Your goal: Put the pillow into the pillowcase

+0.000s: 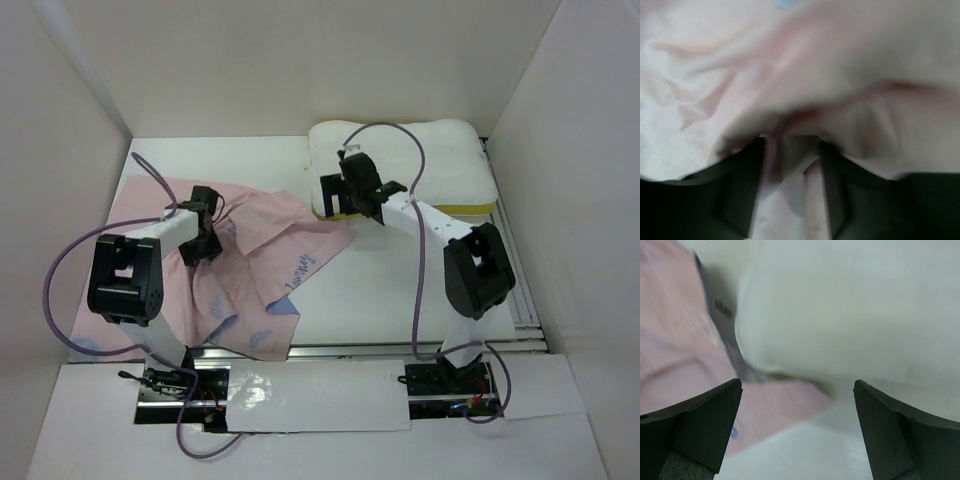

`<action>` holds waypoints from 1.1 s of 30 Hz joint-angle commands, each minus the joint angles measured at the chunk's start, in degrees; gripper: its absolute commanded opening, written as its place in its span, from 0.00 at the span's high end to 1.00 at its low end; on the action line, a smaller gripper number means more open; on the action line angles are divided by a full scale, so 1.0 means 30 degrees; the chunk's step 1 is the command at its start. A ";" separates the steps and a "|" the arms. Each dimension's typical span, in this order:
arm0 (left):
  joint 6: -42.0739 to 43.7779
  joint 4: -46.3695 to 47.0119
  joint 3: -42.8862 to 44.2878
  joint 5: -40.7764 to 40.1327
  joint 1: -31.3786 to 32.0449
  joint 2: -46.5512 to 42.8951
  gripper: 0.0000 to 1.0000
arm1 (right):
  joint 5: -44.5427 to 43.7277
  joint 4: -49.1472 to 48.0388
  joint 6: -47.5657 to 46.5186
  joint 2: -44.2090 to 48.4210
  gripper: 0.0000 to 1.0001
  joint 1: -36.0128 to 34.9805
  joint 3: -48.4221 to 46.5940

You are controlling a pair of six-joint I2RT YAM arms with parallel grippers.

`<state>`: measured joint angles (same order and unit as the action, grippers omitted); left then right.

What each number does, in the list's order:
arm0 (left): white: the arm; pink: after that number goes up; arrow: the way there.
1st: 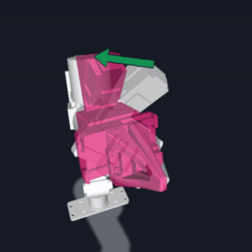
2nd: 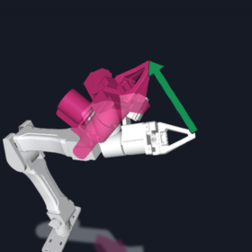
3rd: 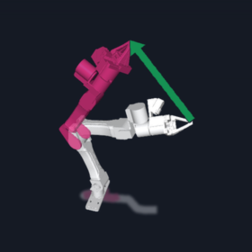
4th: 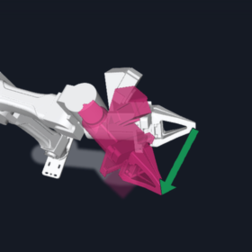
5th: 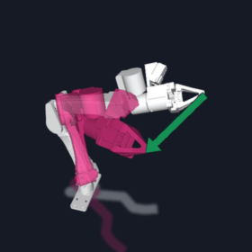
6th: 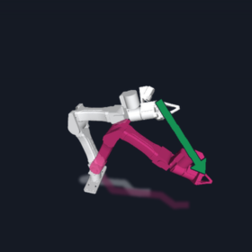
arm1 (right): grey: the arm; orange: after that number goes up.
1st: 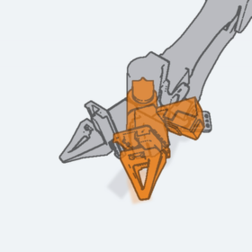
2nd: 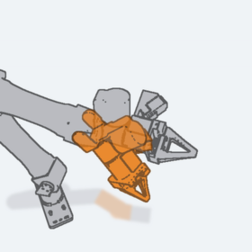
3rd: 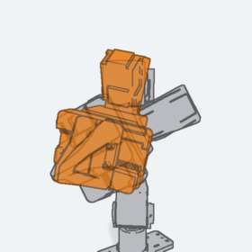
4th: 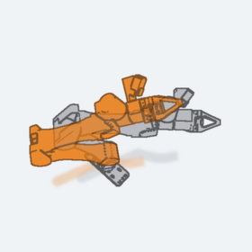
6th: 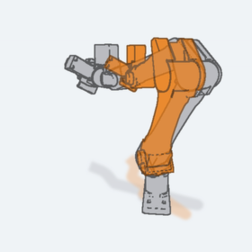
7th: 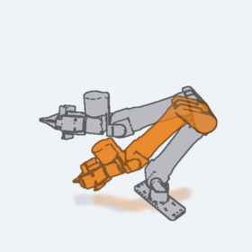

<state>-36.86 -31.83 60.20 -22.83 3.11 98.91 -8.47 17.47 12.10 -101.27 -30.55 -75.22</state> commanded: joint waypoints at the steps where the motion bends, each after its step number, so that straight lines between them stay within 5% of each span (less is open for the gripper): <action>1: 0.0656 -0.0546 0.0115 0.0174 0.1770 -0.1766 0.29 | -0.1774 0.0589 -0.0663 -0.1510 0.00 0.0367 -0.4761; 4: 0.0656 -0.1252 0.0643 -0.0268 0.3148 -0.3027 0.00 | -0.2741 0.1847 -0.0690 -0.4349 0.00 0.0543 -0.7991; 11: 0.1651 -0.1693 0.1726 -0.1380 0.5932 -0.3211 0.00 | -0.1897 0.2583 -0.1308 -1.0269 0.00 0.0748 -1.5929; 17: 0.2178 -0.1316 0.2168 -0.1209 0.7484 -0.1770 0.00 | -0.1047 0.1880 -0.1718 -1.3700 0.02 0.0924 -1.6821; 19: 0.2502 -0.1137 0.1994 -0.1033 0.8564 -0.1594 0.00 | -0.1044 0.1880 -0.1718 -1.4228 0.28 0.1332 -1.6821; 20: 0.2821 -0.0817 0.1992 -0.1033 0.8948 -0.1594 0.00 | -0.1044 0.1706 -0.1718 -1.4433 0.79 0.1334 -1.6589; 21: 0.3230 -0.0408 0.1760 -0.1033 0.9358 -0.1594 0.00 | -0.1247 0.1704 -0.1457 -1.4435 0.98 0.1537 -1.6210; 27: 0.4725 0.1702 0.1727 0.0516 1.2347 -0.1597 0.00 | 0.2172 -0.2364 -0.2011 -0.9726 1.00 0.2592 -1.3249; 33: 0.5545 0.2350 0.4008 0.0258 1.4311 0.1418 0.00 | 0.3640 -0.1518 -0.2011 -0.5856 1.00 0.4291 -1.4331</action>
<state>-23.46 -27.66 68.60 -21.34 44.29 99.48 -0.99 15.66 6.48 -129.80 -20.69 -114.93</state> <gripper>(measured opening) 0.998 0.121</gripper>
